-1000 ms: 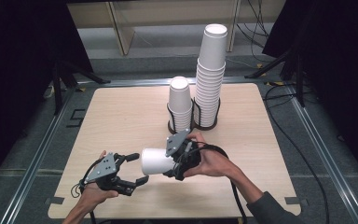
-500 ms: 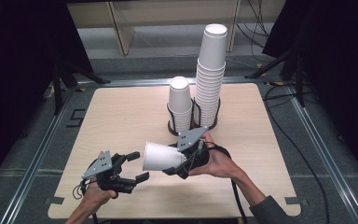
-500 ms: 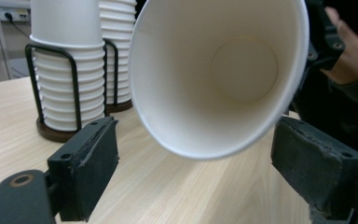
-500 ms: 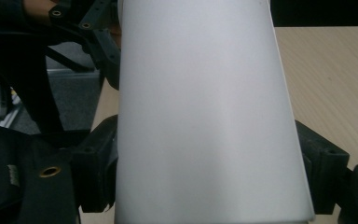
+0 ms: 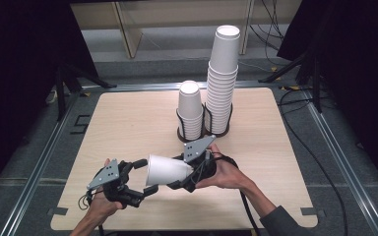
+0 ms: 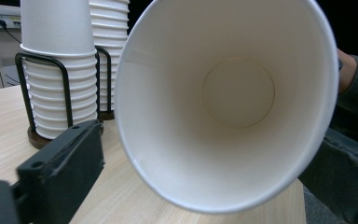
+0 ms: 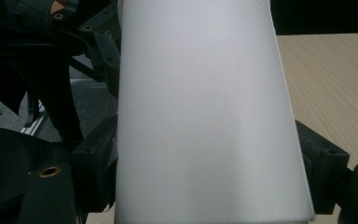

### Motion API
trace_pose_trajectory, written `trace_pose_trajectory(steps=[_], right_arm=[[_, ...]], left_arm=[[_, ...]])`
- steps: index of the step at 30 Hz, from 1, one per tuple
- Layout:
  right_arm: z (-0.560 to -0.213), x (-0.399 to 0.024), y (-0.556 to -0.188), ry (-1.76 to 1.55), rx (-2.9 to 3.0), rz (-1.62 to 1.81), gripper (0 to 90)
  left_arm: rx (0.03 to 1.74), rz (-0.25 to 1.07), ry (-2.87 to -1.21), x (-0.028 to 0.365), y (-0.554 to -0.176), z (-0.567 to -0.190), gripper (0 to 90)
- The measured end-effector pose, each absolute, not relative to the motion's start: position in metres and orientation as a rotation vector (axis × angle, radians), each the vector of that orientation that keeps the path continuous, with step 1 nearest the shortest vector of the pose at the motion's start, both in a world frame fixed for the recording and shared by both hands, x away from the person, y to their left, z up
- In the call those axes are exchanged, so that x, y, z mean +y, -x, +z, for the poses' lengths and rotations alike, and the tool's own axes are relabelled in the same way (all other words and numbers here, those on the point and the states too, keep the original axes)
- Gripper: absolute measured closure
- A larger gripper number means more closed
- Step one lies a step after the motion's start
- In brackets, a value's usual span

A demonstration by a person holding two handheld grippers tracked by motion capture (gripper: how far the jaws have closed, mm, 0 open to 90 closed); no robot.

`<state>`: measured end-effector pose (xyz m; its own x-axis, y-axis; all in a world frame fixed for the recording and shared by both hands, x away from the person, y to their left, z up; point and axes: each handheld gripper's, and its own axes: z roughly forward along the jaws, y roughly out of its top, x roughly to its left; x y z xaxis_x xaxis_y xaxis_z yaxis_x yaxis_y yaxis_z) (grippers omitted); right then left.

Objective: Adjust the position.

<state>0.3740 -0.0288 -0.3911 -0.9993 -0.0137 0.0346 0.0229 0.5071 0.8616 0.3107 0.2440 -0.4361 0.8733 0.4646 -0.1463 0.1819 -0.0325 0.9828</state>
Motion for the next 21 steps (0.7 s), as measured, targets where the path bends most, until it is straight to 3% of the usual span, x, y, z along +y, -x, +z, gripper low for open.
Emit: trace_pose_trajectory(steps=[8,21], right_arm=[[-0.395,-0.024,-0.373,-0.009,-2.651,-1.55,24.1],[-0.403,-0.016,-0.372,-0.011,-2.612,-1.523,24.0]], left_arm=[[0.507,0.239,-1.613,0.241,-0.31,-0.436,0.7],[0.463,0.249,-1.575,0.243,-0.308,-0.435,4.4]])
